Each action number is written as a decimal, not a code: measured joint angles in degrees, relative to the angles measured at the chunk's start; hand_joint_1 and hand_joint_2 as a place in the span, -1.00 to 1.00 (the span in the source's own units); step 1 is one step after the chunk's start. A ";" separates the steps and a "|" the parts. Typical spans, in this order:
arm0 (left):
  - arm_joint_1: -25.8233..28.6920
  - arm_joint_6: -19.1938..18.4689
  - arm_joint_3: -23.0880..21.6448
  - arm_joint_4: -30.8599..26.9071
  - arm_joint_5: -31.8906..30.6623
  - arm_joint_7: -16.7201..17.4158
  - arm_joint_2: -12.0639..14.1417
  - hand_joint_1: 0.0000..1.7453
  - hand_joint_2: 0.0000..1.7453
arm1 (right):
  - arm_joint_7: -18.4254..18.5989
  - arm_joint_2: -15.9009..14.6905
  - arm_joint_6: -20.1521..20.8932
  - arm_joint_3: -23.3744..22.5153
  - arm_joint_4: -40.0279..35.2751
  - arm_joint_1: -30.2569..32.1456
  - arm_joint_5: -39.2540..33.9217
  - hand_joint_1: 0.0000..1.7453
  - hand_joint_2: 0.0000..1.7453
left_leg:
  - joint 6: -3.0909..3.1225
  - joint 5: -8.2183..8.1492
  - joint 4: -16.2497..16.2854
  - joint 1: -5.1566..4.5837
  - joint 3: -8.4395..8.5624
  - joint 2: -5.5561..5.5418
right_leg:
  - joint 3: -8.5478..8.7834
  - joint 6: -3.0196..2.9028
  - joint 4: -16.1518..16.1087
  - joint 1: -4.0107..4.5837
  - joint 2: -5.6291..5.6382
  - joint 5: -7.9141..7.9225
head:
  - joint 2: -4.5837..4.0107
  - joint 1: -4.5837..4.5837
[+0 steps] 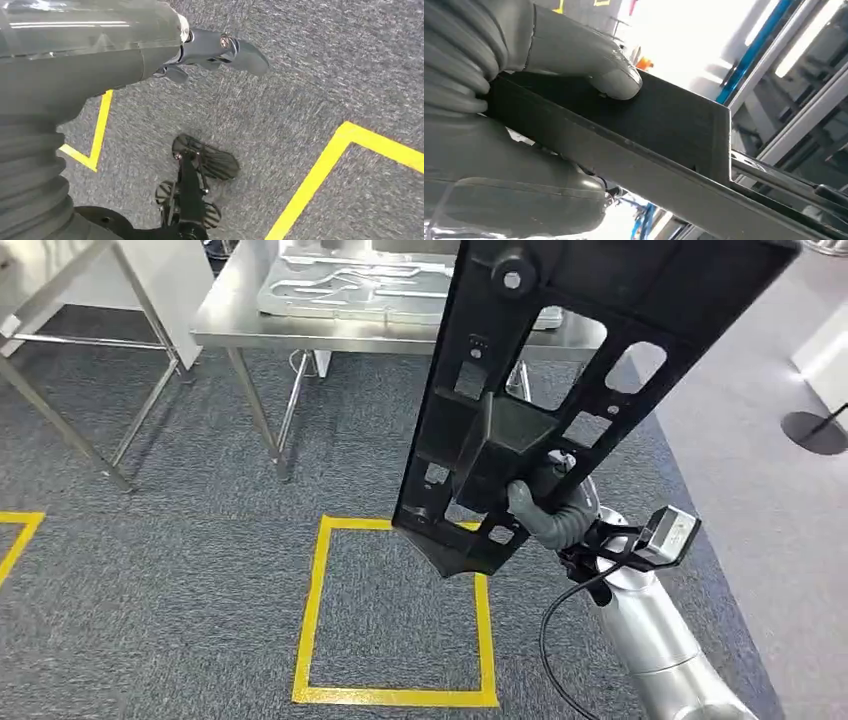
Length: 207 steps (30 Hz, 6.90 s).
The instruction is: Take the parts from the cabinet and place them on the table.
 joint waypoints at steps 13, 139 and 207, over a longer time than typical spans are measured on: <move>0.08 -1.84 -0.02 0.00 -0.11 0.20 -0.04 -1.00 1.00 | -0.02 -0.09 -0.37 -0.09 -1.49 0.67 0.17 1.00 1.00 | -2.89 -7.97 17.21 0.07 -8.29 -0.50 | 9.02 -3.31 -15.51 0.83 -0.51 4.17 | 0.00 0.00; 0.84 -2.36 0.35 0.00 1.84 -2.34 -0.81 -1.00 1.00 | 11.56 0.50 -46.63 0.18 21.67 -24.69 57.25 1.00 1.00 | -2.75 -5.84 9.23 0.05 -6.29 -1.48 | 8.94 -3.81 -15.13 1.21 -0.22 5.01 | 0.00 -0.02; -6.07 -0.59 -5.88 0.00 -5.66 -4.20 -5.66 -1.00 -1.00 | 21.31 -0.20 -42.53 35.19 57.48 -27.31 66.93 -1.00 -1.00 | -0.62 3.01 -0.18 0.48 -1.81 -3.11 | 9.09 -0.13 -14.62 0.29 -3.60 4.10 | 0.00 -0.02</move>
